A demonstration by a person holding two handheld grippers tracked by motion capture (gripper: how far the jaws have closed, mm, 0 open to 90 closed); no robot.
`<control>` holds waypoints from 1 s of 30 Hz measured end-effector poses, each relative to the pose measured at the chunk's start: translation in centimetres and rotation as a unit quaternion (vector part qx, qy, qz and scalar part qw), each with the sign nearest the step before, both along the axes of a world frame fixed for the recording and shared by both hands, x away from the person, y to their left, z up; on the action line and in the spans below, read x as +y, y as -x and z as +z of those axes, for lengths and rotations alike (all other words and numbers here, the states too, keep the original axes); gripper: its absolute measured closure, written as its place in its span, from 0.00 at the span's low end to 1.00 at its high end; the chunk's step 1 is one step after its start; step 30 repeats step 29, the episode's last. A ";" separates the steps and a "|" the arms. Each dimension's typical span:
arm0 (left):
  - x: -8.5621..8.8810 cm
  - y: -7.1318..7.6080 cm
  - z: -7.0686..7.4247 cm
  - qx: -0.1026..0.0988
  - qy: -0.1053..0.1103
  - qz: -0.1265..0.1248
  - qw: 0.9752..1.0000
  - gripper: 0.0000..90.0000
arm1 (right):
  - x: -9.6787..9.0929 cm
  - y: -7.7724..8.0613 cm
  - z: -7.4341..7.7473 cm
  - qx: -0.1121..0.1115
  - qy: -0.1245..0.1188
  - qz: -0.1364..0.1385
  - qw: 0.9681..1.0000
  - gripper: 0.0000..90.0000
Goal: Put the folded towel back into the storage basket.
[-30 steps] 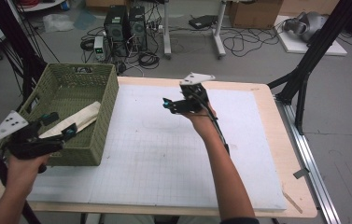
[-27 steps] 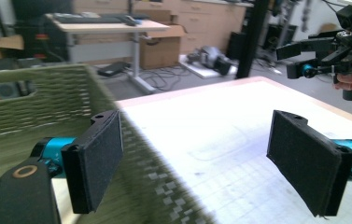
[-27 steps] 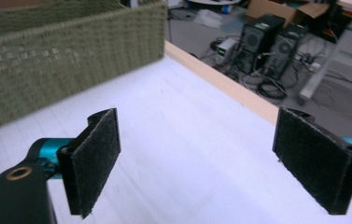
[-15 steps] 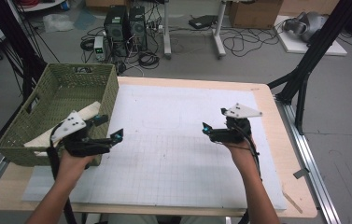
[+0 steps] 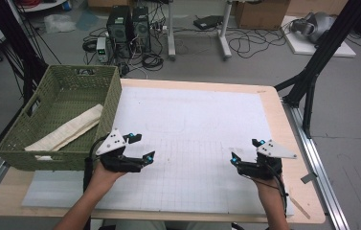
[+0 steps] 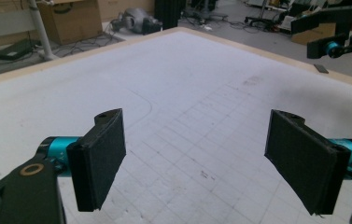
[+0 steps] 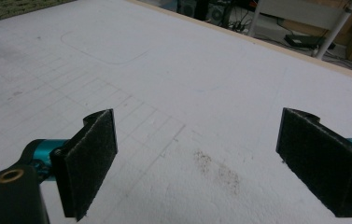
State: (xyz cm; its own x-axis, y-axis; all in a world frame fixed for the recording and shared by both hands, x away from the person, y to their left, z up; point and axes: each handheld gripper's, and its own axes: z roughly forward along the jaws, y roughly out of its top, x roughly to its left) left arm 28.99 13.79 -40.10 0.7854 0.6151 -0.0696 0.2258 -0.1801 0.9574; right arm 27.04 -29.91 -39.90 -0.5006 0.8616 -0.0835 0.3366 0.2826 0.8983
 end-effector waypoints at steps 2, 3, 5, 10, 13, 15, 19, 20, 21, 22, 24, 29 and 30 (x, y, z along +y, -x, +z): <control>-0.2 0.1 -0.4 0.001 -0.004 0.006 1.000 0.23 | -0.1 0.3 0.0 -0.001 0.002 -0.005 1.000 0.13; -0.2 0.2 -0.6 0.001 -0.005 0.010 1.000 0.23 | -0.2 0.4 0.0 -0.002 0.000 -0.006 1.000 0.13; -0.2 0.4 -0.8 0.004 -0.003 0.014 1.000 0.22 | -0.4 0.6 -0.1 -0.003 0.004 -0.010 1.000 0.13; 0.2 0.5 -1.3 0.010 -0.004 0.019 1.000 0.21 | -0.8 1.0 -0.1 -0.003 0.004 -0.018 1.000 0.13; 0.4 0.5 -1.3 0.010 -0.002 0.020 1.000 0.22 | -0.7 0.9 -0.2 -0.005 0.001 -0.021 1.000 0.13; 0.4 0.5 -1.3 0.009 -0.002 0.021 1.000 0.22 | -0.6 0.8 -0.2 -0.003 0.000 -0.020 1.000 0.13; 0.3 0.5 -1.4 0.011 -0.004 0.019 1.000 0.22 | -0.4 0.6 -0.5 -0.001 0.000 -0.017 1.000 0.13; 0.3 0.5 -1.4 0.011 -0.005 0.019 1.000 0.22 | -0.4 0.6 -0.5 0.002 0.000 -0.018 1.000 0.13; 0.3 0.5 -1.4 0.012 -0.005 0.020 1.000 0.22 | -0.5 0.6 -0.6 0.001 -0.001 -0.017 1.000 0.13; 0.3 0.5 -1.4 0.012 -0.004 0.020 1.000 0.23 | -0.5 0.6 -0.6 0.002 -0.002 -0.018 1.000 0.13; 0.3 0.5 -1.3 0.011 -0.002 0.022 1.000 0.23 | -0.6 0.6 -0.7 0.001 -0.003 -0.017 1.000 0.13; 0.4 0.4 -1.3 0.012 -0.002 0.024 1.000 0.23 | -0.6 0.5 -0.7 0.002 -0.005 -0.015 1.000 0.13; 0.4 0.4 -1.3 0.012 -0.002 0.024 1.000 0.23 | -0.6 0.5 -0.7 0.002 -0.005 -0.015 1.000 0.13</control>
